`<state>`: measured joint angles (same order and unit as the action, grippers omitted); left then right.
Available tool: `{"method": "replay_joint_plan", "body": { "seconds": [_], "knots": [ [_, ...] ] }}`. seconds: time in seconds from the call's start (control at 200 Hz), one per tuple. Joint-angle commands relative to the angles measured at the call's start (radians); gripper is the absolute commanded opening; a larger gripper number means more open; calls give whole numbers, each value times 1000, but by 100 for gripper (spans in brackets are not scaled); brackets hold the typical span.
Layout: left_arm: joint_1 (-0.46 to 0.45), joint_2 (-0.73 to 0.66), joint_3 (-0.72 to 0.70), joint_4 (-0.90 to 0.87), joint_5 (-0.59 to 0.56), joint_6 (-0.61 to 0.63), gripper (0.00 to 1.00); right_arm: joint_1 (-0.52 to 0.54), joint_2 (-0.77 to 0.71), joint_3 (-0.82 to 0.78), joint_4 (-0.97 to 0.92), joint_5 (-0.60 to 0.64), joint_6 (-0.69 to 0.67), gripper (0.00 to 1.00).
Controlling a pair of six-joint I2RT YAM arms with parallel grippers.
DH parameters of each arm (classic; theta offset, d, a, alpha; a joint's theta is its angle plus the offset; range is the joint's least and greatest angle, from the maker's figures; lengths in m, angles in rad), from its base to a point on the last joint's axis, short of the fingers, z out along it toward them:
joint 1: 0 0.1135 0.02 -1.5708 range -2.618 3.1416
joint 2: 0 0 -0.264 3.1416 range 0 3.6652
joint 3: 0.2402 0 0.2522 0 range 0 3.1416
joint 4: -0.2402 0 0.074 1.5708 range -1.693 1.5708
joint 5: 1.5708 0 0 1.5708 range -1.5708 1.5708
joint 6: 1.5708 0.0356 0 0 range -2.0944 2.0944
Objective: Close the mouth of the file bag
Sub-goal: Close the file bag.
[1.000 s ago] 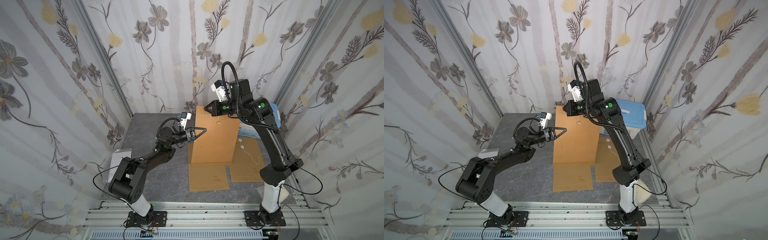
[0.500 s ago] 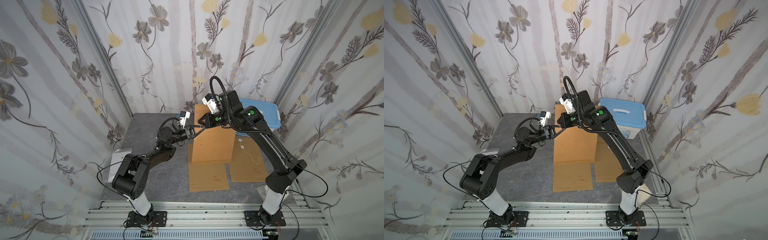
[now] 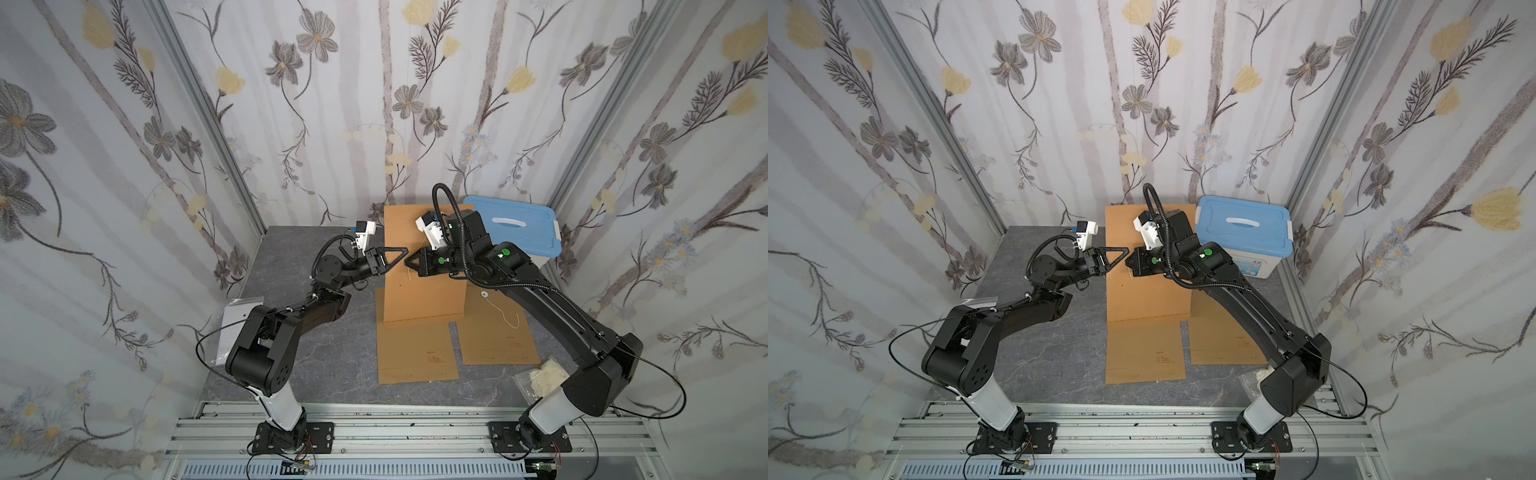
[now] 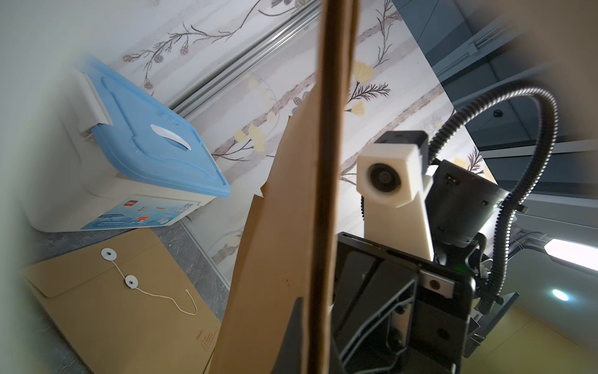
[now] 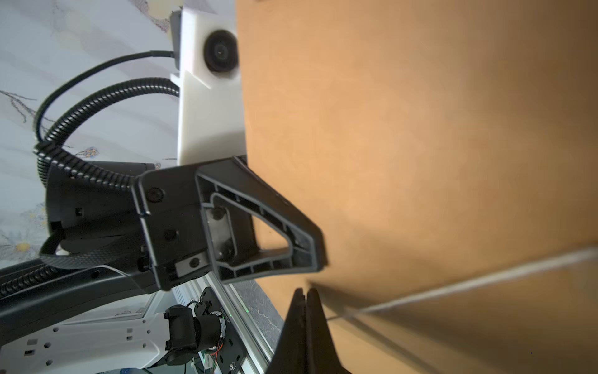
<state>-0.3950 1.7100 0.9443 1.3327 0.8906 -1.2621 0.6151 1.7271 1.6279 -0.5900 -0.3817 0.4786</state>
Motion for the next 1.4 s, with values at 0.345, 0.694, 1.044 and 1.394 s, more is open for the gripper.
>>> {"method": "replay_joint_plan", "body": {
  "seconds": [0.345, 0.694, 1.044, 1.394],
  "knots": [
    [1, -10, 20, 78, -40, -56, 0, -83, -153, -276, 302, -46, 114, 0],
    [-2, -1, 25, 77, -38, -60, 0, -148, -192, -375, 338, -80, 127, 0],
    [-13, 59, 40, 76, -50, -27, 0, 8, -172, -321, 368, -1, 148, 0],
    [-19, 59, 29, 77, -63, -26, 0, 86, -136, -319, 434, 18, 186, 0]
  ]
}}
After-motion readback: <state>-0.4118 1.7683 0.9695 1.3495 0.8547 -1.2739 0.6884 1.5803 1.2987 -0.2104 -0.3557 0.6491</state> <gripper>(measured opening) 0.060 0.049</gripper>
